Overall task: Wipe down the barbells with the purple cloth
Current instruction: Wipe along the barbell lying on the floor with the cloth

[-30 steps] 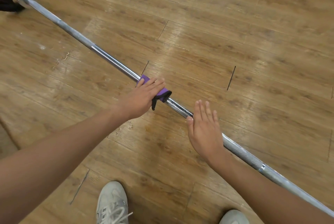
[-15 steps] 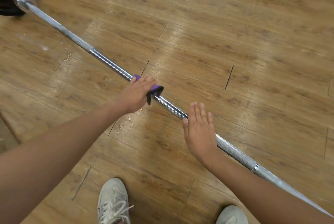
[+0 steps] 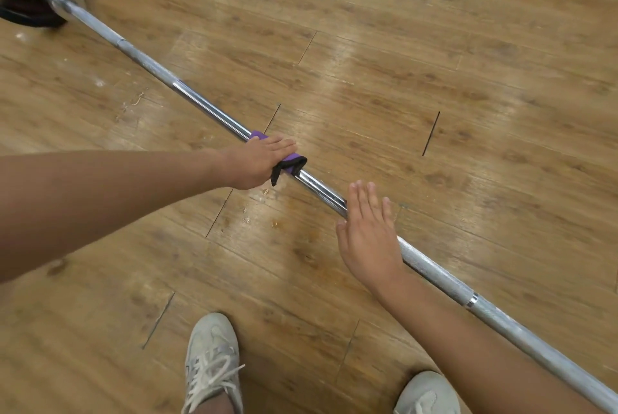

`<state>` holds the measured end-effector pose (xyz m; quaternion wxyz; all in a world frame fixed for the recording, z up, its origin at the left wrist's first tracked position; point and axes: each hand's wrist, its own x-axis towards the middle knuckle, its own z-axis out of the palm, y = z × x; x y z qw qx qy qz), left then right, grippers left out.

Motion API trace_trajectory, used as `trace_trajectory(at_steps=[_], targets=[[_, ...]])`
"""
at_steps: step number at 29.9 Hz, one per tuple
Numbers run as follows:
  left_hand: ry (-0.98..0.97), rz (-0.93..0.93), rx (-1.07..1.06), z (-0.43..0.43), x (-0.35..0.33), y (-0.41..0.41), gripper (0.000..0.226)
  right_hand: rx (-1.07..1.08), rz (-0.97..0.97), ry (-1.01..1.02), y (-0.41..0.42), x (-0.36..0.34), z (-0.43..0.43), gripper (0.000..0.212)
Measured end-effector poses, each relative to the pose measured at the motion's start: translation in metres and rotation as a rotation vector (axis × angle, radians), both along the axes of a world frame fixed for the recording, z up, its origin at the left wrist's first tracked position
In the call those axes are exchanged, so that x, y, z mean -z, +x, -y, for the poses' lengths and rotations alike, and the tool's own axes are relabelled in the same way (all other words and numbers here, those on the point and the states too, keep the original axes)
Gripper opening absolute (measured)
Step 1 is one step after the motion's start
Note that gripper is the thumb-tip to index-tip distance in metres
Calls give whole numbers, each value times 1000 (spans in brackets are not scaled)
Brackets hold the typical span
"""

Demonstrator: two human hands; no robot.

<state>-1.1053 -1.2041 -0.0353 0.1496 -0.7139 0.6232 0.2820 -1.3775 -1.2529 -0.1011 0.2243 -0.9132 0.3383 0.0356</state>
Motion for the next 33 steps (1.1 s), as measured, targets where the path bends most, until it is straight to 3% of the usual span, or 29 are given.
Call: trace_trajectory(at_steps=[4,11,23,33], targets=[[-103,-41,-141,0,2,-18,64,15,56,-50,-29,4,-4,67],[-332,-106,-401,-13,40,-44,58,136,-18,-117,-103,7,-2,63],[-321,20,-242,17,39,-33,47,221,-72,-246,-182,16,6,58],[-440,-34,-108,13,29,-51,15,263,-33,-371,-177,20,5,59]])
